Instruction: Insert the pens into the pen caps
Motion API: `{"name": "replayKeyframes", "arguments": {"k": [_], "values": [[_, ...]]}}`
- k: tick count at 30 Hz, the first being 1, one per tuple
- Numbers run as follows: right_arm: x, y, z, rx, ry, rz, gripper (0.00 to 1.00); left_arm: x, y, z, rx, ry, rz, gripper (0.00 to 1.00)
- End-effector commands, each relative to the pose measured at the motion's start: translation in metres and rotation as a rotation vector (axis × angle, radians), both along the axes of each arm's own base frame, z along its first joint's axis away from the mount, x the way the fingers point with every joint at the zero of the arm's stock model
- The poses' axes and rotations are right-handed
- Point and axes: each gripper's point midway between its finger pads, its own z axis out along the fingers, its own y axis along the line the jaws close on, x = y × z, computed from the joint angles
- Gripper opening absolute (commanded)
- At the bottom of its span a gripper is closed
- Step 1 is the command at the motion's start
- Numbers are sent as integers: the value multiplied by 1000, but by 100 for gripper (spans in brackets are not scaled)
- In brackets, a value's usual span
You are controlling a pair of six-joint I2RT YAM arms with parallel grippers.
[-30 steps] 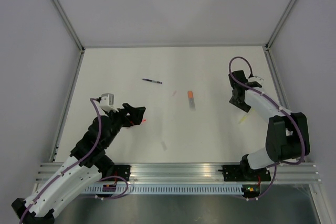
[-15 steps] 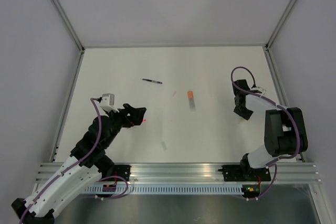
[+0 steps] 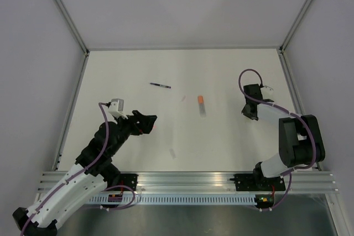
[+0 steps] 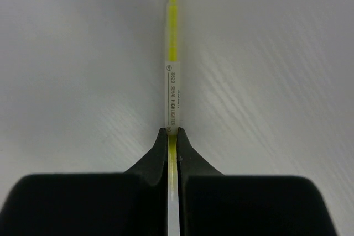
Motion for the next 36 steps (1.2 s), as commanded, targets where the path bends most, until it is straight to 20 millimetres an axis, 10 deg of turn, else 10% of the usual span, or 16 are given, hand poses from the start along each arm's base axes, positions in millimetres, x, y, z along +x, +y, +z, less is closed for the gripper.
{"name": "replayKeyframes", "arguments": {"k": [1, 11, 23, 36], "values": [[-30, 46, -34, 131, 159, 239, 0, -3, -17, 4, -11, -8, -87, 97], [0, 120, 49, 237, -154, 604, 0, -5, -65, 10, -59, 119, -279, 94], [-50, 220, 195, 567, -715, 965, 0, -18, -118, 46, -156, -1, -593, 90], [-113, 274, 214, 712, -750, 1241, 0, 10, -159, 65, -278, 22, -656, 86]]}}
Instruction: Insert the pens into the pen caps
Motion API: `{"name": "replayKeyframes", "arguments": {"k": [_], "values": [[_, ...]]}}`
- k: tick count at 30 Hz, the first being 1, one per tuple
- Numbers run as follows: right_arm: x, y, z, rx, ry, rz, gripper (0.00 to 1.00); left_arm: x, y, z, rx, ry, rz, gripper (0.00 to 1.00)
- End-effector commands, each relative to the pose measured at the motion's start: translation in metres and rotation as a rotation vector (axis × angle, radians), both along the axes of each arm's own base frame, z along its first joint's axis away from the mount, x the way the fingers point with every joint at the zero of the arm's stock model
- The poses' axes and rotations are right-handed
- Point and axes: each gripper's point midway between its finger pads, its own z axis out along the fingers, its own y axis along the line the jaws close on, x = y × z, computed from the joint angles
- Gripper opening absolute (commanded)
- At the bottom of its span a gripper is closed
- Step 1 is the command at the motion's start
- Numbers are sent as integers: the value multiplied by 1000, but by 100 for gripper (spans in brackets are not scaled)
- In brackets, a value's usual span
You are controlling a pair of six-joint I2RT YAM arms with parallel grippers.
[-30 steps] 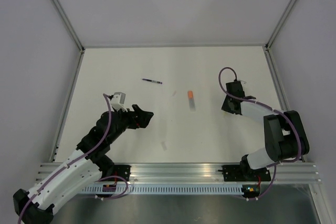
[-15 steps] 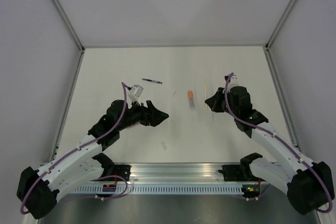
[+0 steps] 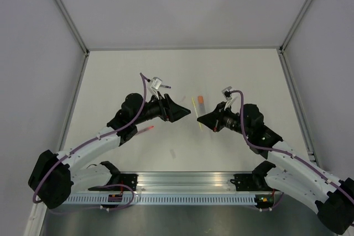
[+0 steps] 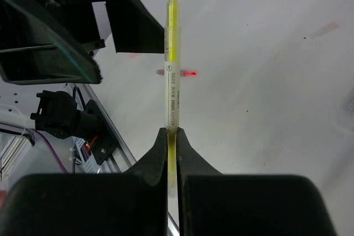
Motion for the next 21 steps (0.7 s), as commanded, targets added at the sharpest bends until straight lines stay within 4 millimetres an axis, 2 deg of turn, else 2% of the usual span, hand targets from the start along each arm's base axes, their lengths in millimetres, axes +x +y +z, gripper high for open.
{"name": "replayKeyframes", "arguments": {"k": [1, 8, 11, 14, 15, 17, 18, 19, 20, 21], "values": [[-10, 10, 18, 56, -56, 52, 0, 5, -14, 33, -99, -42, -42, 86], [-14, 15, 12, 57, -49, 73, 0, 17, -29, 24, -130, 4, -51, 81], [-13, 17, 7, 50, -38, 73, 0, 17, -35, 22, -152, 16, -82, 70], [-13, 22, -1, 33, -18, 92, 0, 18, -41, 19, -163, 42, -96, 54], [-14, 24, -2, 30, -14, 101, 0, 15, -43, 21, -171, 37, -118, 45], [-13, 26, -8, 16, 5, 104, 0, 12, -47, 20, -178, 49, -148, 33], [-13, 27, -11, 10, 6, 109, 0, 11, -48, 20, -181, 51, -162, 18], [-13, 28, -13, 7, 10, 114, 2, 9, -48, 20, -183, 53, -166, 12], [-14, 29, -14, 5, 11, 124, 11, 9, -47, 19, -182, 54, -165, 6], [-16, 29, -15, 1, 12, 133, 14, 8, -47, 20, -184, 51, -166, 2]]}}
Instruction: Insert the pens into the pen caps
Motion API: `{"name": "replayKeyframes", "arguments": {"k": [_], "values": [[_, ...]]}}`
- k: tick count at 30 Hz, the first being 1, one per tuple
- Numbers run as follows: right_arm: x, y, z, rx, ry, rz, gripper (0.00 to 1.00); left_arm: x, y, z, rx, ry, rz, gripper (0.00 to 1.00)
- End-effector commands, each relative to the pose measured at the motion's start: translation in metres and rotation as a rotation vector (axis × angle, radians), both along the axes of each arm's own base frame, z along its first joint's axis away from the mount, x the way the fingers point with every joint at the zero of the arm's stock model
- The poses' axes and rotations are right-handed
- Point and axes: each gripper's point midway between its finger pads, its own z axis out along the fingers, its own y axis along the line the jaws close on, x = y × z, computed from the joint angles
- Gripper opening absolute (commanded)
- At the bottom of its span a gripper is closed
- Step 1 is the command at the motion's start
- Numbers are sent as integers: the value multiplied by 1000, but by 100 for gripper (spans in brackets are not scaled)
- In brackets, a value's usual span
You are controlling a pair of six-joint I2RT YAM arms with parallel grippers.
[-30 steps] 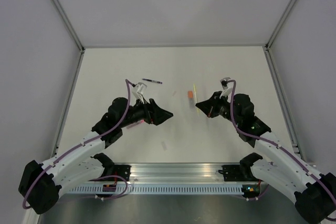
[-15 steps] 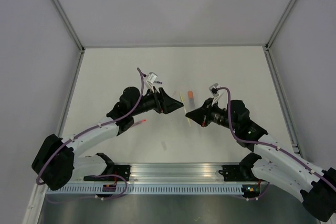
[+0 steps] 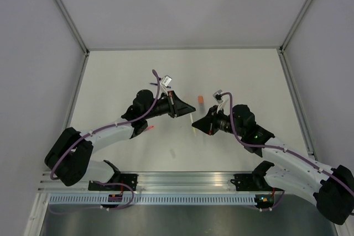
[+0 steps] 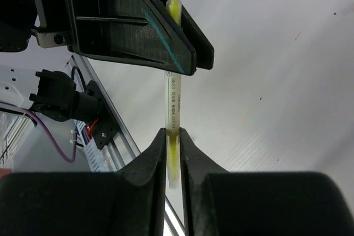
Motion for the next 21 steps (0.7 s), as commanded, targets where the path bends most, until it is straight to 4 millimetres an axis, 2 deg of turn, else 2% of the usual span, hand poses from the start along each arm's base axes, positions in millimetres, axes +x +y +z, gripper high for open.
{"name": "replayKeyframes", "arguments": {"k": [1, 2, 3, 8, 9, 10, 11, 12, 13, 14, 15, 17, 18, 19, 20, 21], "values": [[-3, 7, 7, 24, -29, 45, 19, -7, -8, 39, -96, -77, -60, 2], [-4, 7, 5, 19, -24, 50, 25, -8, -8, 40, -92, -81, -65, 2], [-5, 8, 3, 15, -22, 58, 27, -8, -8, 41, -87, -88, -68, 2], [-11, 14, -8, -8, 9, 108, 29, -7, -9, 41, -56, -85, -78, 2], [-12, 15, -10, -13, 11, 112, 26, -7, -9, 40, -50, -94, -83, 2], [-10, 14, -11, -17, 14, 102, 19, -7, -10, 39, -45, -95, -86, 2], [-9, 13, -11, -19, 10, 87, 4, -8, -10, 39, -40, -97, -91, 2], [-8, 13, -11, -20, 10, 82, 0, -9, -10, 38, -38, -101, -94, 7], [-7, 11, -8, -19, 6, 70, 0, -9, -9, 38, -38, -101, -93, 18], [-2, 9, -6, -19, 1, 37, 0, -9, -8, 34, -20, -81, -84, 48], [1, 7, -4, -19, 0, 10, 0, -4, -5, 33, -4, -73, -45, 59], [11, 0, 2, -23, -6, -67, 0, -1, 1, 37, 13, -65, 5, 70], [23, -8, 1, -46, -13, -147, 0, 5, 8, 30, 45, -31, 64, 77], [29, -13, 3, -81, 3, -195, 0, 7, 12, 29, 59, -10, 101, 80], [36, -19, 3, -108, 10, -241, 0, 14, 21, 38, 59, -10, 177, 85], [48, -26, 9, -135, 2, -310, 0, 13, 27, 33, 84, 30, 207, 87]]}}
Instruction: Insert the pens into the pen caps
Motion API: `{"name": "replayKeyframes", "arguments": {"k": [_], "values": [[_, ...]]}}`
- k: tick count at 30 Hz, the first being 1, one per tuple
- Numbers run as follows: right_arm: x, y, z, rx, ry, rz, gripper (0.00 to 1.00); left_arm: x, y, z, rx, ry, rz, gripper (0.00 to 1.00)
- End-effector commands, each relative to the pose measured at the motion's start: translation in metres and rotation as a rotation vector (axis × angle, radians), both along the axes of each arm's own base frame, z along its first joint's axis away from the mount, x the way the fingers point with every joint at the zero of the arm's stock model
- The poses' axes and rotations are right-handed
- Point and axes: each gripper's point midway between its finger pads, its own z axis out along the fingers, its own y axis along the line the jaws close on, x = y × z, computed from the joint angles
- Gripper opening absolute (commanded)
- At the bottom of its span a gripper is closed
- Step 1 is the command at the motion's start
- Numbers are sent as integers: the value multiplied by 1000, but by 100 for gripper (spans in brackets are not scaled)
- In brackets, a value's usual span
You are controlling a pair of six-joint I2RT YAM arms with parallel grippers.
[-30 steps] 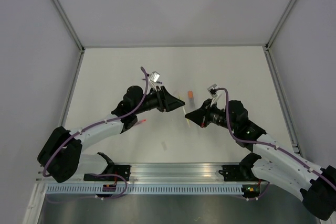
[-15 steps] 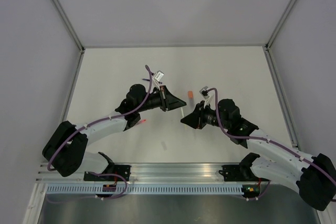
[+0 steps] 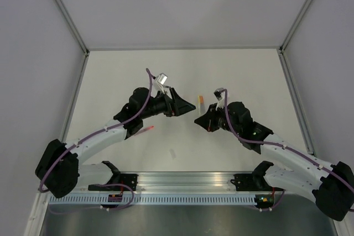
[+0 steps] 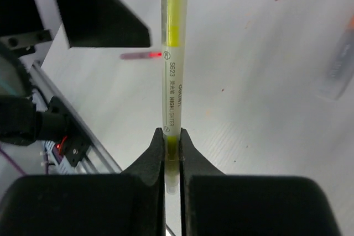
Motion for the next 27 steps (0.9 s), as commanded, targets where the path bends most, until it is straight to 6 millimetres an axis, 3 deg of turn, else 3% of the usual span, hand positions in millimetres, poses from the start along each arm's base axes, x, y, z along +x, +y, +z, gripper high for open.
{"name": "replayKeyframes", "arguments": {"k": [1, 2, 6, 8, 11, 15, 16, 18, 19, 20, 22, 23, 25, 26, 27], "values": [[37, -25, 22, -83, -29, -229, 0, 15, 23, 29, 19, -1, 187, 88], [43, -33, 23, -102, -31, -271, 0, 18, 32, 40, 9, -15, 242, 91], [59, -55, 23, -124, -29, -376, 0, 26, 60, 46, 66, 17, 402, 93], [66, -67, 24, -110, -27, -416, 0, 36, 82, 30, 126, 90, 547, 93], [67, -78, 33, -75, -46, -450, 0, 44, 93, 22, 99, 184, 663, 100], [59, -88, 51, -35, -107, -466, 0, 58, 82, 24, 208, 85, 610, 99], [58, -90, 53, -35, -114, -471, 0, 70, 77, 31, 262, 48, 609, 99], [52, -96, 62, -29, -154, -471, 0, 81, 92, 10, 496, -23, 604, 100], [51, -99, 64, -32, -164, -478, 0, 90, 90, 21, 536, -65, 595, 100], [49, -103, 68, -39, -184, -482, 0, 97, 96, -6, 682, -61, 570, 99], [42, -104, 79, -11, -218, -468, 0, 110, 95, -13, 758, -68, 565, 98], [39, -105, 85, 8, -236, -460, 0, 117, 92, -34, 819, -54, 527, 97], [34, -100, 91, 36, -250, -425, 0, 128, 75, -40, 815, -87, 452, 96], [32, -98, 93, 43, -255, -412, 0, 130, 62, -58, 832, -97, 358, 95], [29, -96, 93, 47, -260, -391, 0, 137, 55, -61, 824, -113, 337, 95]]}}
